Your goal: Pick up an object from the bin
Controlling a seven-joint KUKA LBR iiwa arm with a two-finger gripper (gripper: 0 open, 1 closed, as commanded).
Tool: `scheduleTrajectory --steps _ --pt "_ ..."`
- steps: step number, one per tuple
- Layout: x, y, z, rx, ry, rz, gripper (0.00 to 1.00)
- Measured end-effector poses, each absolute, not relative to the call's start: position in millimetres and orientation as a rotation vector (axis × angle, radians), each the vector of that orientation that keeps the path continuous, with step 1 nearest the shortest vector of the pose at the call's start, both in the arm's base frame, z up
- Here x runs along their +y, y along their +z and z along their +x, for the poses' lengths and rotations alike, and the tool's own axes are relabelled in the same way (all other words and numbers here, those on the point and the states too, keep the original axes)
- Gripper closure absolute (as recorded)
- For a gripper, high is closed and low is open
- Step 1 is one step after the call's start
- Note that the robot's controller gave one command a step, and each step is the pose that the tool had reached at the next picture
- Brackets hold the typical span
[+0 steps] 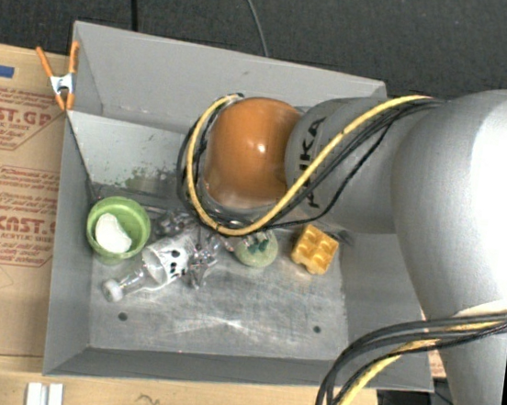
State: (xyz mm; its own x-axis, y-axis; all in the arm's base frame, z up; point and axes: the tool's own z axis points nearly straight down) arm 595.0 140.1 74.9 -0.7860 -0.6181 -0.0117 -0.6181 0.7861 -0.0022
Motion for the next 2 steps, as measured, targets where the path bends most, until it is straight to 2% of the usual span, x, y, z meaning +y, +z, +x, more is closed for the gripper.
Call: scheduleTrajectory --steps 1,2 --pt "140 75 595.0 2.958 0.003 -1.024 1.00" --pt "142 147 596.7 2.961 0.000 -1.025 1.00"
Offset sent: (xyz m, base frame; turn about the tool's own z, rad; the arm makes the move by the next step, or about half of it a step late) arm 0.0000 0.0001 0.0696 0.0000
